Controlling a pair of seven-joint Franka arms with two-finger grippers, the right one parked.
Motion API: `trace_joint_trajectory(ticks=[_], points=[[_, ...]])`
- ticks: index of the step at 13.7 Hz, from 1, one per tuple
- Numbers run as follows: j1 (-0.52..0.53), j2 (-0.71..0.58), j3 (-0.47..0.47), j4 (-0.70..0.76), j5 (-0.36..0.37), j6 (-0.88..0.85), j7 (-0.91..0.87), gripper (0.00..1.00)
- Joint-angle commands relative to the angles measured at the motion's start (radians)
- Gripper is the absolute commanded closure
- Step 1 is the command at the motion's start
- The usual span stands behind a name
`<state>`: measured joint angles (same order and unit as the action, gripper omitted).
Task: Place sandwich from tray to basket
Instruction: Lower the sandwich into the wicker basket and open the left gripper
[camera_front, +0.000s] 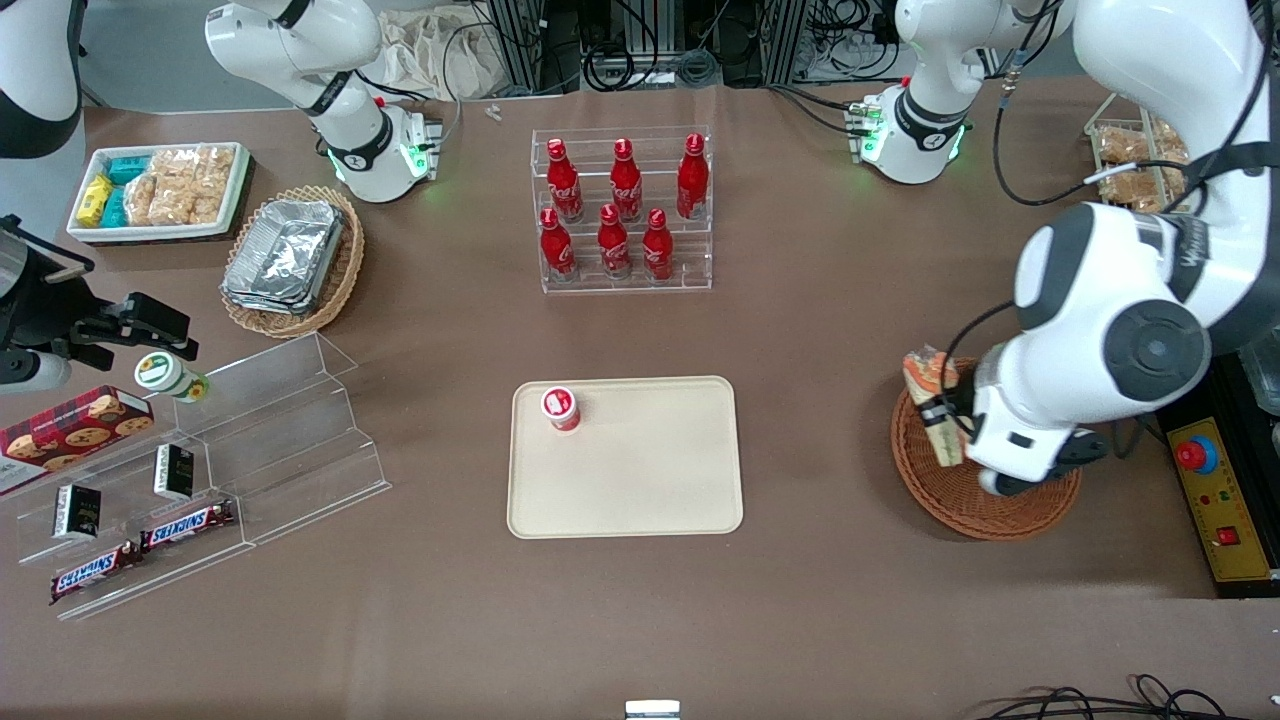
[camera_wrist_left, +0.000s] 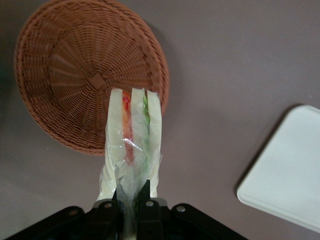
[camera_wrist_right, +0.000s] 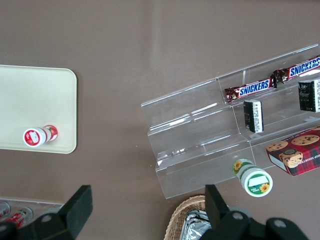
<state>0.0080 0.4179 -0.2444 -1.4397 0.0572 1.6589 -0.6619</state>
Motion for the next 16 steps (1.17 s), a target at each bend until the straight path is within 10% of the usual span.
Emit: trace_joint_trajectory(ticks=[1,16], points=[[0.058,-0.019,-0.006,-0.088,-0.010,0.073,-0.036,0.95],[0.171,0.081,0.040,-0.344,-0.003,0.557,-0.254,0.92]])
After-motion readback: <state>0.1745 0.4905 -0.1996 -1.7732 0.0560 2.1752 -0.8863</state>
